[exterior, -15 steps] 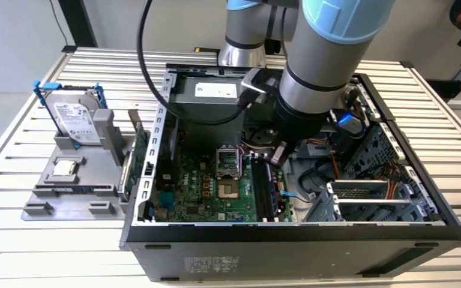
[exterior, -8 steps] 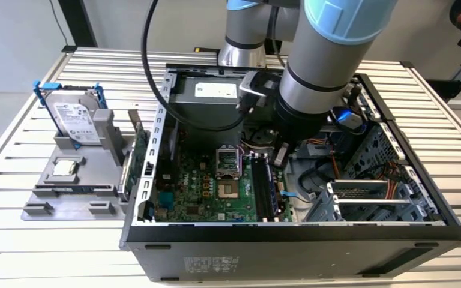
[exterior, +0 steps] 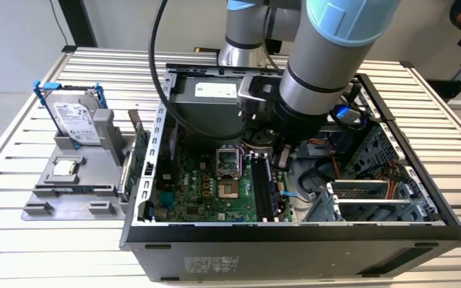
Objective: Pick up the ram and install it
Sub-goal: 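Press down the ram until it locks into place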
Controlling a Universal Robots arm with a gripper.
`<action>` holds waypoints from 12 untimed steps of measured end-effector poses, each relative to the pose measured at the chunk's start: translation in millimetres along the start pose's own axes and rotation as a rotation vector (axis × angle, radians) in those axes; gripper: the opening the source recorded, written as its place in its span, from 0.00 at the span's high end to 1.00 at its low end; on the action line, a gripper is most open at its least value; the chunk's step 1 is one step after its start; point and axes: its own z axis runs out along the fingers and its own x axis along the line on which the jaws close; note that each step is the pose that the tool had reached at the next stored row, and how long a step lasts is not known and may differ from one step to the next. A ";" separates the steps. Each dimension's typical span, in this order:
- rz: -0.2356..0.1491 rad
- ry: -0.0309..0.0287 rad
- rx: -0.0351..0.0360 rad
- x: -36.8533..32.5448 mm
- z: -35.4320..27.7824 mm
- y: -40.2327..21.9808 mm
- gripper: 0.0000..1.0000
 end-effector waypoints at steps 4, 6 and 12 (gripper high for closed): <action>-0.069 0.0017 -0.0053 0.1 0.6 0.0 1.00; -0.102 0.0018 -0.0064 0.1 0.9 0.0 1.00; -0.206 0.0024 -0.0074 0.2 1.5 -0.1 1.00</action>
